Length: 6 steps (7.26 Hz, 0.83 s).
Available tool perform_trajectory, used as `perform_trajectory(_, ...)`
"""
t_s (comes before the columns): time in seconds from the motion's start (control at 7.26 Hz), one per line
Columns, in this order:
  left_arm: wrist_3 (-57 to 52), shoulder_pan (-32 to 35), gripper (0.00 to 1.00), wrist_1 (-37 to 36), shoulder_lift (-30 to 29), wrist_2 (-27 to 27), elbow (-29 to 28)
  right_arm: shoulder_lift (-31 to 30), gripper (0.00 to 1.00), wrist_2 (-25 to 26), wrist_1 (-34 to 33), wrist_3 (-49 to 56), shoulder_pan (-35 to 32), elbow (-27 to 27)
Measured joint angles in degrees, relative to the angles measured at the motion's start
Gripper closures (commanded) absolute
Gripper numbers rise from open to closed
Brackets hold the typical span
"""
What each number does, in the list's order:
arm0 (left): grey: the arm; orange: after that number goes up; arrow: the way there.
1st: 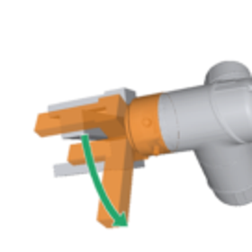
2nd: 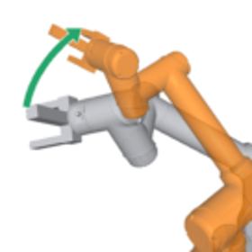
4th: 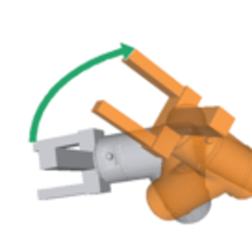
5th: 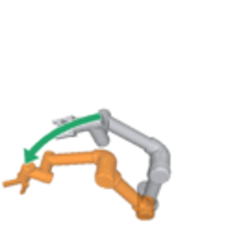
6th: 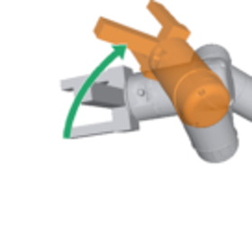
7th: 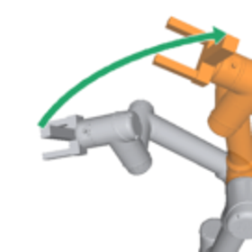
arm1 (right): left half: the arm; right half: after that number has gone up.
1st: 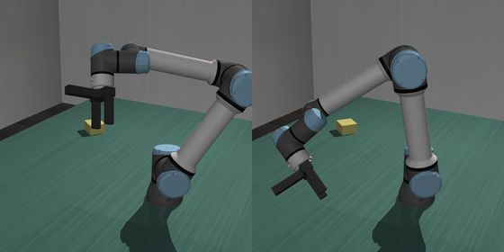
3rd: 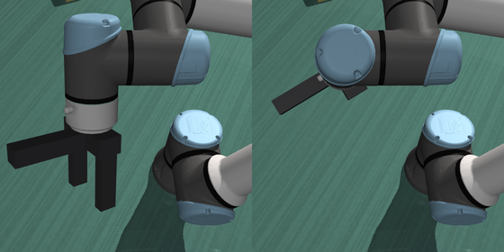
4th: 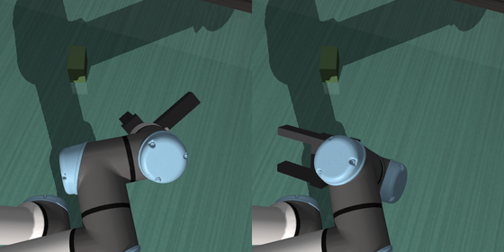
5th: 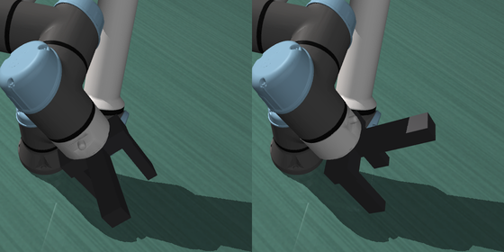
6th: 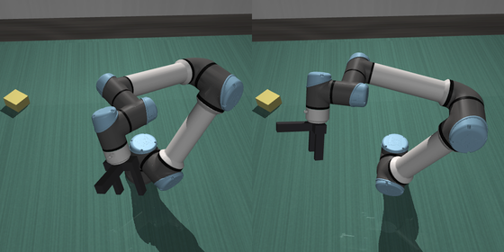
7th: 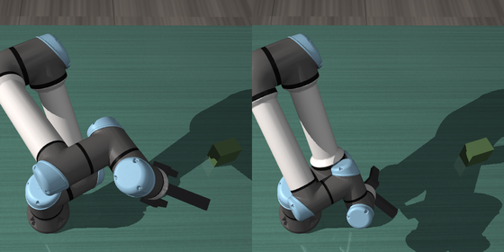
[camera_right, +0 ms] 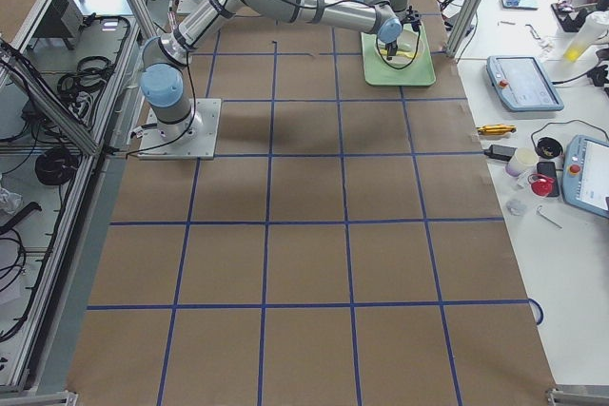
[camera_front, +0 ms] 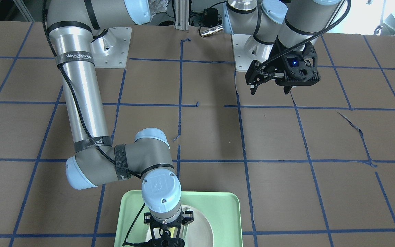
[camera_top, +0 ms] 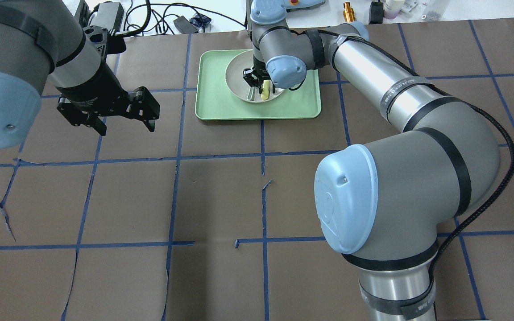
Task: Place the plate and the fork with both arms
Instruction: 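Close the right gripper on the yellow fork and lift it, then carry the fork beside the plate and set it on the tray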
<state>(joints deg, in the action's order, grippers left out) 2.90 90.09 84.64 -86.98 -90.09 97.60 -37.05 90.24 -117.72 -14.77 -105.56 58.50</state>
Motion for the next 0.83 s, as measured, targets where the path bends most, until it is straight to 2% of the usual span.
perform_trajectory(0.55, 0.0, 0.0, 0.00, 0.0, -0.2, 0.1, 0.0, -3.4, 0.89, 0.7, 0.4, 3.3, 0.6, 1.2)
perform_trajectory(0.83, 0.0, 0.0, 0.00, 0.0, -0.2, 0.0, 0.0, -5.8, 0.89, 0.8, 0.5, 8.5, 3.8, 3.4)
